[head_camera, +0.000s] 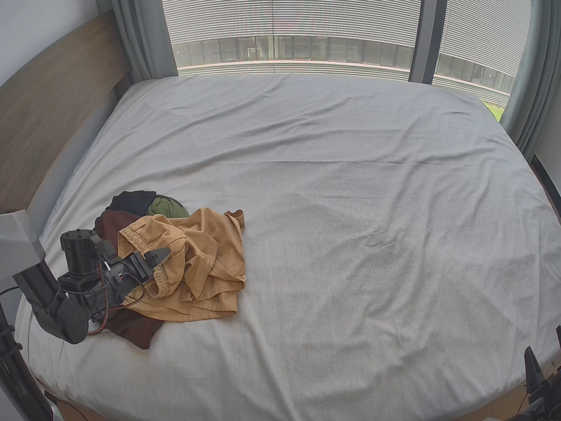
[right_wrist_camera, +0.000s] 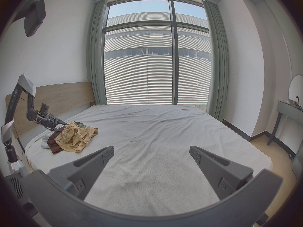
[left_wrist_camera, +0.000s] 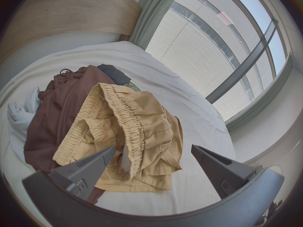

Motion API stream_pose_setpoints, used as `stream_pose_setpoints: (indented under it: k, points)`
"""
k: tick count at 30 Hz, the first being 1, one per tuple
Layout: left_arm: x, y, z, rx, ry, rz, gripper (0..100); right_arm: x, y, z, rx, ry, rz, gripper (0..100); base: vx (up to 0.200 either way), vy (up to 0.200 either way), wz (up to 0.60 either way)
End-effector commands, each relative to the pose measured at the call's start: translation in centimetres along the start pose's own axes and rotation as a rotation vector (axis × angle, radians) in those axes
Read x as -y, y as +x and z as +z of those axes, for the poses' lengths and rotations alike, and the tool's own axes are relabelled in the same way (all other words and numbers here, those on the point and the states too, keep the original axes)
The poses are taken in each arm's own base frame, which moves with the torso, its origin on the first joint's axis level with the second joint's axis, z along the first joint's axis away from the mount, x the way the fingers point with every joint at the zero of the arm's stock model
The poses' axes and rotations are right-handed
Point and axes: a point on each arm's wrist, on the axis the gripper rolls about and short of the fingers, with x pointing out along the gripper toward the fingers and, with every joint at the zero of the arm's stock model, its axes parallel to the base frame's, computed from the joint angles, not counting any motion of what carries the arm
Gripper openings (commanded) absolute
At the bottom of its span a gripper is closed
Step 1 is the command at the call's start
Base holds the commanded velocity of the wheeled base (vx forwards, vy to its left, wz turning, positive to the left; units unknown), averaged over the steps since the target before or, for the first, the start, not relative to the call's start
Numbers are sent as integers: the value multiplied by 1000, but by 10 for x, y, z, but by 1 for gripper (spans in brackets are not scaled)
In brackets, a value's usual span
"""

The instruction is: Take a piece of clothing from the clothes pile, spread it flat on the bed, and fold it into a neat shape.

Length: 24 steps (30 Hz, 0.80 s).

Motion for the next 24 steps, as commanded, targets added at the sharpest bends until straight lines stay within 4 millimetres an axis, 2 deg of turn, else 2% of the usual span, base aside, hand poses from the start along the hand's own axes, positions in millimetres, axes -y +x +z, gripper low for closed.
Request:
stream_pose_setpoints:
  k: [1,17,24]
  points:
    - [-3,14,-1,-7,-18,1,100,0,1,-5,-12,0,0,100,0,0,0]
    - [-2,39,2,7,-52,-25,100,0,1,-5,-12,0,-1,100,0,0,0]
    - [2,47,-3,-5,-52,-40,100,0,1,-5,-10,0,-1,100,0,0,0]
